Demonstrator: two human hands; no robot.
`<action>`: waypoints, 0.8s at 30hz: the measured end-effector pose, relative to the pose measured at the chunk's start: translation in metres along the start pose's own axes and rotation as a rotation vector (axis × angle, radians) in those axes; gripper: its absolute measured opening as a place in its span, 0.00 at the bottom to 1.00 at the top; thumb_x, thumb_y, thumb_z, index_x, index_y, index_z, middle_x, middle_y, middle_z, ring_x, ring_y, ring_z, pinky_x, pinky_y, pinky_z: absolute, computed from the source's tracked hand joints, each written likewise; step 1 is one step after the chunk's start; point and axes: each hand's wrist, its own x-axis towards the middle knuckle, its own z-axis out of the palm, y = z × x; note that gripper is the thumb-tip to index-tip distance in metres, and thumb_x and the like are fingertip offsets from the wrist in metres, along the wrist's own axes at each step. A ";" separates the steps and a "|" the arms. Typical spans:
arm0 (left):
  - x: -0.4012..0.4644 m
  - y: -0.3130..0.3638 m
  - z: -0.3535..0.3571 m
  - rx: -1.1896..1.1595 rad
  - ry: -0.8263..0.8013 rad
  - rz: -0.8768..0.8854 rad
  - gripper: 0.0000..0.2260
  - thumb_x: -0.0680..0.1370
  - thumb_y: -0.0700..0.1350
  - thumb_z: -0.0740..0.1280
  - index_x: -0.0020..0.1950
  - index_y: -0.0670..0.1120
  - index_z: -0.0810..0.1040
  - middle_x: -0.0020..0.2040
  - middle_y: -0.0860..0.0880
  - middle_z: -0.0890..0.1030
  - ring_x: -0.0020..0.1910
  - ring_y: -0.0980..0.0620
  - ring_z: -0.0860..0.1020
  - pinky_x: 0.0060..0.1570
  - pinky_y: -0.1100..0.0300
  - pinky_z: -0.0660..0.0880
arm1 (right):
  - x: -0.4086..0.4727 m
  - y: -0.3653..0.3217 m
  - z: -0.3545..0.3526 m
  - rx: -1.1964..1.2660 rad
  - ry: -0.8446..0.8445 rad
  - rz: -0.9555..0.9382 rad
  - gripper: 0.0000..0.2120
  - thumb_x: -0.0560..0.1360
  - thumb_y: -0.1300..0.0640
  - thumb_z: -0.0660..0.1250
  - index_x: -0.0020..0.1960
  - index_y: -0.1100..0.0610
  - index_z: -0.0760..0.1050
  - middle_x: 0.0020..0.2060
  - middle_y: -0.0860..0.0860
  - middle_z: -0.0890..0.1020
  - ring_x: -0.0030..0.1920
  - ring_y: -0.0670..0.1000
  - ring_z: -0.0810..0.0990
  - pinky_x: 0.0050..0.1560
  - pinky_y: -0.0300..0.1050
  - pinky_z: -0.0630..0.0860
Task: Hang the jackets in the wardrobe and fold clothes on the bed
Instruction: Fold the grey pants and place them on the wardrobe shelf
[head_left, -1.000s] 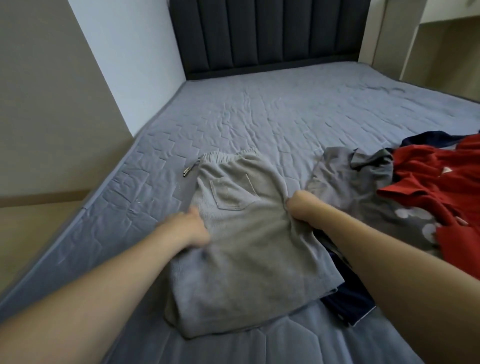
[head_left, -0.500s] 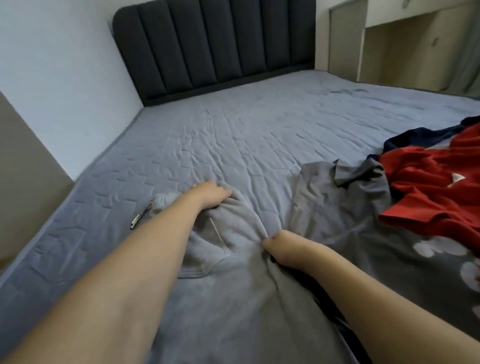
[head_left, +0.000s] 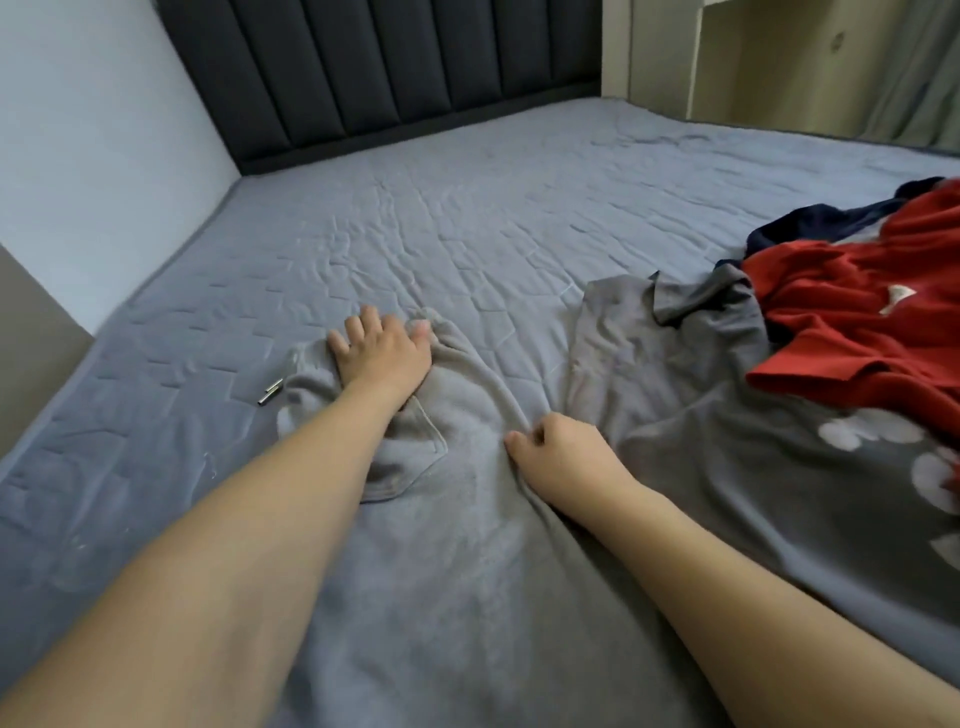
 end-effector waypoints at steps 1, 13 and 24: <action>-0.005 -0.010 -0.004 0.017 -0.033 0.027 0.27 0.79 0.58 0.48 0.67 0.43 0.72 0.68 0.43 0.66 0.67 0.41 0.63 0.67 0.41 0.56 | -0.006 -0.001 -0.003 -0.023 -0.006 0.008 0.18 0.76 0.40 0.59 0.46 0.56 0.70 0.39 0.48 0.74 0.36 0.46 0.71 0.31 0.41 0.64; -0.004 0.021 -0.094 -0.352 0.134 -0.050 0.11 0.81 0.49 0.61 0.56 0.43 0.75 0.64 0.40 0.66 0.55 0.37 0.73 0.53 0.46 0.70 | -0.080 -0.008 -0.025 -0.245 -0.163 0.063 0.20 0.77 0.39 0.58 0.55 0.55 0.63 0.58 0.55 0.75 0.48 0.54 0.73 0.45 0.47 0.69; -0.145 -0.046 -0.030 -0.035 -0.207 0.464 0.30 0.78 0.62 0.42 0.76 0.49 0.58 0.78 0.46 0.53 0.76 0.46 0.56 0.72 0.43 0.54 | -0.090 0.006 -0.046 -0.117 -0.481 0.299 0.31 0.64 0.28 0.67 0.50 0.54 0.76 0.42 0.46 0.77 0.45 0.49 0.77 0.43 0.43 0.71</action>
